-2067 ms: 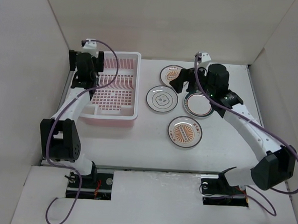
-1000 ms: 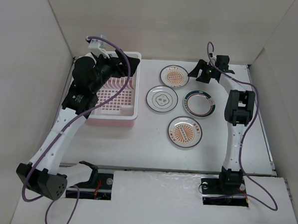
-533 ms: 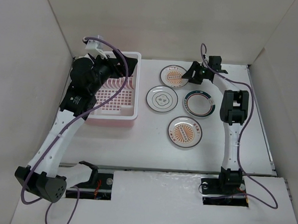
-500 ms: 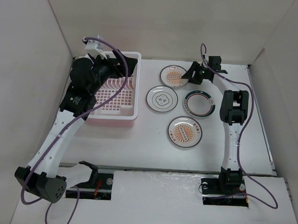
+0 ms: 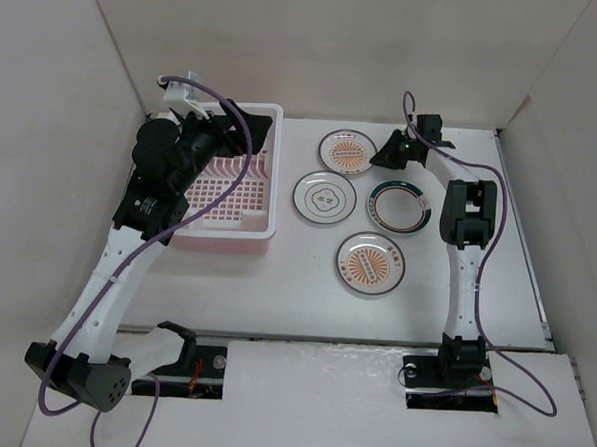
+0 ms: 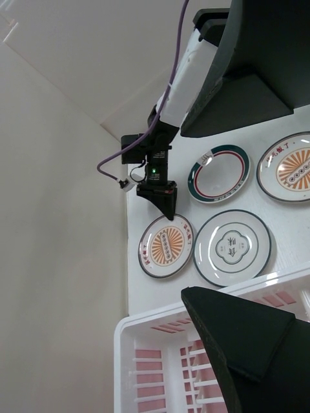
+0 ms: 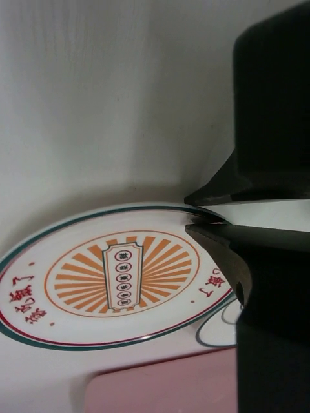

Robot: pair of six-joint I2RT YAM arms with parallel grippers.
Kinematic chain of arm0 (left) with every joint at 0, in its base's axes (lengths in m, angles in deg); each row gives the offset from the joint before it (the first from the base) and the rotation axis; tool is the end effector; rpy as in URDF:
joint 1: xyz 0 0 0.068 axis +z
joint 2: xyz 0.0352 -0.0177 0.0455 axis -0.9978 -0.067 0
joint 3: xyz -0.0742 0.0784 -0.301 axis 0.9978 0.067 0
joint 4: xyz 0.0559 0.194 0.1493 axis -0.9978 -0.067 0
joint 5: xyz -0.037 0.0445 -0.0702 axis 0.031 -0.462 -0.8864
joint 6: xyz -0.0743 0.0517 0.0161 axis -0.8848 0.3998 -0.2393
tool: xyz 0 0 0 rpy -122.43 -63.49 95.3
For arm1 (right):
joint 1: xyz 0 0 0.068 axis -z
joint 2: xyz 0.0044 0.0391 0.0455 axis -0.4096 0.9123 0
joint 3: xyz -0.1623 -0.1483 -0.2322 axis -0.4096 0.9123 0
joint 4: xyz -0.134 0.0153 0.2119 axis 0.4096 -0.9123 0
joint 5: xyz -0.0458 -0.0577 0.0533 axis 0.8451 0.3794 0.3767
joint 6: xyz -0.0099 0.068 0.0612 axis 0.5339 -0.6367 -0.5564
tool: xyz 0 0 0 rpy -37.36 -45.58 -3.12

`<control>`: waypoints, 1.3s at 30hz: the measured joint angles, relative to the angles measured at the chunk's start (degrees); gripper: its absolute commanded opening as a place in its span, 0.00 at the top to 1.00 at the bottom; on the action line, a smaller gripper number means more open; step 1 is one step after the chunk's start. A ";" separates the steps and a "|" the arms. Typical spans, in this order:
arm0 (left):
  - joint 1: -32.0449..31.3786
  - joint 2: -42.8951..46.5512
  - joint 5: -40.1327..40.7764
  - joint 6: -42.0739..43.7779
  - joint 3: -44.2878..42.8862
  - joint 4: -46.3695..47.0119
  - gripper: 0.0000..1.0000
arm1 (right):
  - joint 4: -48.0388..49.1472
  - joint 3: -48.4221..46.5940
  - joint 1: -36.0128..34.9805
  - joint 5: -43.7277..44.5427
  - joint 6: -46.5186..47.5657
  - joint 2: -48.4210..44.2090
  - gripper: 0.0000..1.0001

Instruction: Load the plates into the dish rack

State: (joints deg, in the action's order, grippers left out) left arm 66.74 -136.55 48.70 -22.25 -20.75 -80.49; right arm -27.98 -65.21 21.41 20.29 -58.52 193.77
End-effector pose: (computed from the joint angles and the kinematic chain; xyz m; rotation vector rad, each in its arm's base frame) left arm 0.2241 -0.0945 0.5256 0.1025 1.4136 -0.7454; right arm 0.6157 0.0746 0.1476 0.1931 2.3637 0.9183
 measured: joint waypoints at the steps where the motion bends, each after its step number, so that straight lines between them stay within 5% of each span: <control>1: 0.00 0.00 0.02 0.00 0.00 0.02 0.00 | -0.22 0.00 0.00 0.33 -0.33 0.09 0.85; 4: 0.00 0.00 0.13 0.02 0.00 0.02 0.00 | -0.26 -0.09 0.04 0.61 -2.73 0.26 1.00; 18: -0.11 -0.15 0.72 0.02 1.51 0.94 0.00 | 11.23 10.51 1.01 -1.03 -17.68 -3.72 1.00; 28: -0.83 -3.02 0.07 0.02 4.76 3.34 0.00 | 20.00 16.11 2.23 -0.79 -23.21 -18.18 1.00; 39: -0.83 -7.48 -6.32 0.28 5.79 10.93 0.00 | 33.79 31.01 0.63 -12.72 -18.97 -36.61 1.00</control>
State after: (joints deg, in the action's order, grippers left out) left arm 65.91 -144.03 42.38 -21.96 -14.96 -69.56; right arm 5.81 -34.19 22.05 7.57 -77.49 157.16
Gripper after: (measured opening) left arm 0.997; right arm 0.037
